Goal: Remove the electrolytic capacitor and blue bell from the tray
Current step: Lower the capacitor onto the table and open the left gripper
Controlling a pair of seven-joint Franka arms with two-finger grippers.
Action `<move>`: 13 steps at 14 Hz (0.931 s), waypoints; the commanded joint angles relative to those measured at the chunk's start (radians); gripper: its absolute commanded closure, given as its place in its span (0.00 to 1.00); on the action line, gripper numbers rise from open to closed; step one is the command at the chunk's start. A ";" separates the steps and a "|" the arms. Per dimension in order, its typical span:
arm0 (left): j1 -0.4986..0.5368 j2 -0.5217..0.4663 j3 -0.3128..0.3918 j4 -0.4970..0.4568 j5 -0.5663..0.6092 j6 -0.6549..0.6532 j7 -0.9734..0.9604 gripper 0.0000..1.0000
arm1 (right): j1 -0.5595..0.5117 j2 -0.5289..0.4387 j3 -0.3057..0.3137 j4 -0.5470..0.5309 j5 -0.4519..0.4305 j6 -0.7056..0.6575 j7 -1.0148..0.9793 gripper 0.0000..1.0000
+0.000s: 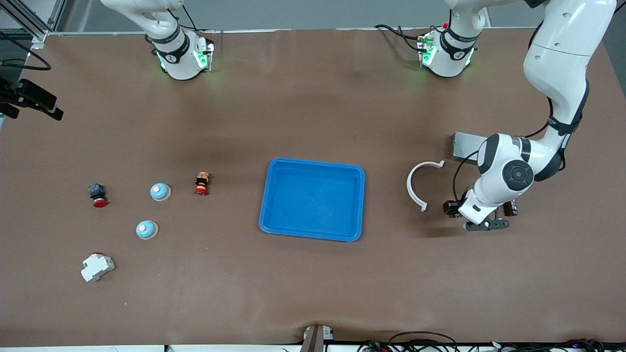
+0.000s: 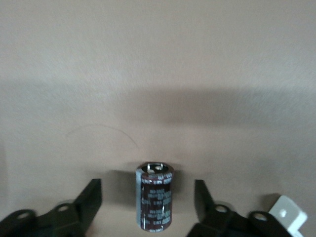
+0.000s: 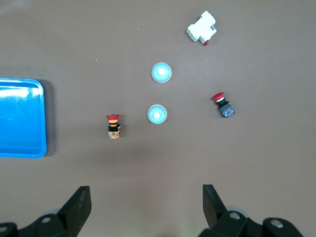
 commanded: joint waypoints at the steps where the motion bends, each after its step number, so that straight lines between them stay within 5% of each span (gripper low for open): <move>1: 0.012 -0.082 -0.010 0.000 0.005 -0.068 -0.016 0.00 | 0.003 0.009 -0.003 0.020 0.010 -0.009 0.019 0.00; 8: 0.045 -0.146 -0.011 0.197 -0.084 -0.418 0.083 0.00 | 0.003 0.009 -0.003 0.020 0.010 -0.007 0.019 0.00; 13: 0.136 -0.252 -0.010 0.201 -0.177 -0.516 0.280 0.00 | 0.003 0.009 -0.003 0.019 0.010 -0.006 0.019 0.00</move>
